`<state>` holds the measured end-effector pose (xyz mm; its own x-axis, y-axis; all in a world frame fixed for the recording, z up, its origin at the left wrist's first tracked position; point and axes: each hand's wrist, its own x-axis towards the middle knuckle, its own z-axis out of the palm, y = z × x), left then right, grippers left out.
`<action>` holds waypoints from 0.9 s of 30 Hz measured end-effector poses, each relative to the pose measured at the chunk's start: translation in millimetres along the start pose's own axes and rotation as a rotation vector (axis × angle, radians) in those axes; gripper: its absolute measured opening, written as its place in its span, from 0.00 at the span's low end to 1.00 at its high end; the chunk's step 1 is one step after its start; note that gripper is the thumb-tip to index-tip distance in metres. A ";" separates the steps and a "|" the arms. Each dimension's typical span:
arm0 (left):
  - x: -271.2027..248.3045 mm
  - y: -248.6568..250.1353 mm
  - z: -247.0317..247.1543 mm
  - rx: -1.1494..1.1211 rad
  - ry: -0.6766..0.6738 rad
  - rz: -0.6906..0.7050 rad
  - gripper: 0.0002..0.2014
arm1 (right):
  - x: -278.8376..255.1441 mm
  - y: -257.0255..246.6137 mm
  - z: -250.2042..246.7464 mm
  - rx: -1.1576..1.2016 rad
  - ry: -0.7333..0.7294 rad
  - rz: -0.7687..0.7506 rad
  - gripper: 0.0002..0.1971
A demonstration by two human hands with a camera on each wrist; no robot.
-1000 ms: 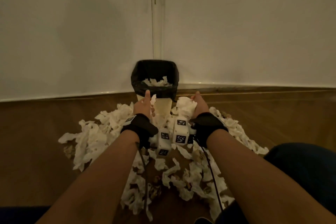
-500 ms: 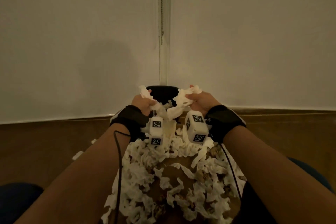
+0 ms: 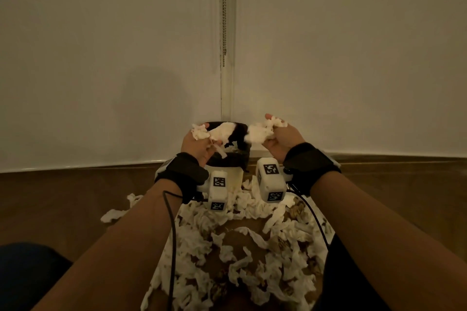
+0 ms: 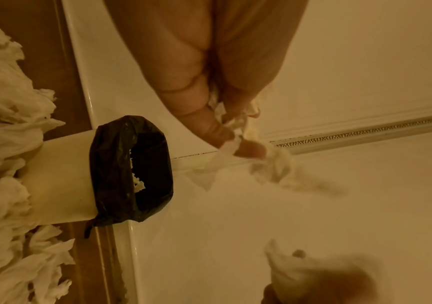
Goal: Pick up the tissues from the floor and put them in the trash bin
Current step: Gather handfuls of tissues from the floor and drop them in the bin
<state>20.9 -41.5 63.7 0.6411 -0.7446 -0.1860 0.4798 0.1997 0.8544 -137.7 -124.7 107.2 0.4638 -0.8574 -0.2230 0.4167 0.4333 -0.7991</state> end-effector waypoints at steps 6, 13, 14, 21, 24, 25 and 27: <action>6.6 0.0 -6.3 0.112 0.010 0.039 0.29 | -7.6 -3.7 2.6 0.148 -0.206 0.185 0.19; 6.9 -4.0 -7.5 0.395 -0.039 0.121 0.27 | -7.9 7.7 9.3 -0.097 -0.093 0.053 0.14; 4.2 -5.3 -5.6 0.359 -0.028 0.125 0.23 | -7.6 8.1 9.6 -0.072 -0.083 0.064 0.12; 0.7 -8.3 6.5 0.045 -0.125 0.037 0.10 | -3.4 7.1 10.1 -0.108 -0.079 0.149 0.14; 5.5 -9.1 5.7 0.058 -0.071 0.087 0.12 | 4.8 6.1 7.0 -0.078 -0.116 0.138 0.12; 7.2 -10.3 5.1 0.116 -0.066 0.120 0.12 | 10.5 4.4 4.0 -0.101 -0.108 0.130 0.12; 12.5 -13.7 3.1 0.220 -0.029 0.136 0.08 | 18.6 2.1 0.8 -0.206 -0.136 0.117 0.09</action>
<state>20.5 -55.5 51.2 0.6715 -0.7392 -0.0510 0.2466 0.1580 0.9561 -127.6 -139.6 101.8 0.6058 -0.7537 -0.2548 0.1924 0.4495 -0.8723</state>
